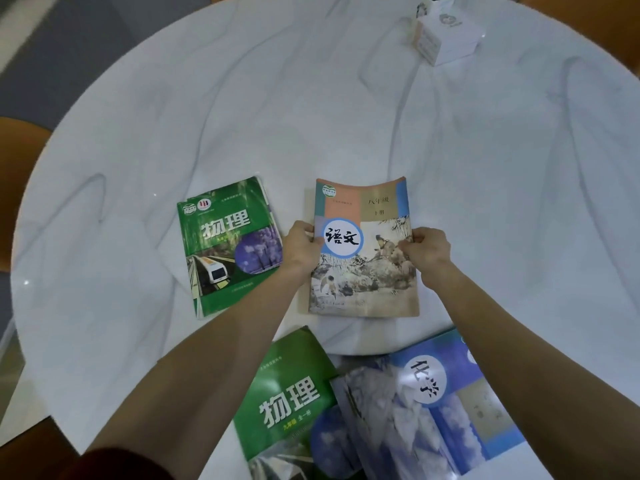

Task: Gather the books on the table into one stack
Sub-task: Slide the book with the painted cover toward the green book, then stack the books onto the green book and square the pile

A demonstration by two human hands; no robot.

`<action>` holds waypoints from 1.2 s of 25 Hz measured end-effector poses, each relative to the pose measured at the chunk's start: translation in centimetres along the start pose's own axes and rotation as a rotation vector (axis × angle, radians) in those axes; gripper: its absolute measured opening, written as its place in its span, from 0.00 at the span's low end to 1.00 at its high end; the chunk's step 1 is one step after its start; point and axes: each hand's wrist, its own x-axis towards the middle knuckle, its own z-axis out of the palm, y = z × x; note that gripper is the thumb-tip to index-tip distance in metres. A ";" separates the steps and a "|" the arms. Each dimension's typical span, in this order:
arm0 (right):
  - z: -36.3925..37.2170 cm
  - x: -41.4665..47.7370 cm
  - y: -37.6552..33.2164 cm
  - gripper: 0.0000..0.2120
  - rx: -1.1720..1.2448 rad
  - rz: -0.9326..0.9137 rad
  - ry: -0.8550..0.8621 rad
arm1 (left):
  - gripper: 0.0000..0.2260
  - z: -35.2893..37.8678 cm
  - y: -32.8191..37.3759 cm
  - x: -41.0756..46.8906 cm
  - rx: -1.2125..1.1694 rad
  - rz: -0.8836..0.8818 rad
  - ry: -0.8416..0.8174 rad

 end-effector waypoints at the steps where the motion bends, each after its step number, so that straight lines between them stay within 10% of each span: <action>1: 0.2 0.1 0.1 0.07 -0.017 0.001 0.008 | 0.13 0.1 -0.2 0.1 0.010 -0.003 0.002; 17: 0.8 -0.3 -0.5 0.06 -0.582 -0.126 0.083 | 0.11 -0.7 -0.3 0.2 0.575 0.243 0.003; 30: 8.2 -6.4 -6.4 0.15 -1.054 -0.711 -0.035 | 0.13 -7.7 -2.7 -1.2 0.912 0.424 0.059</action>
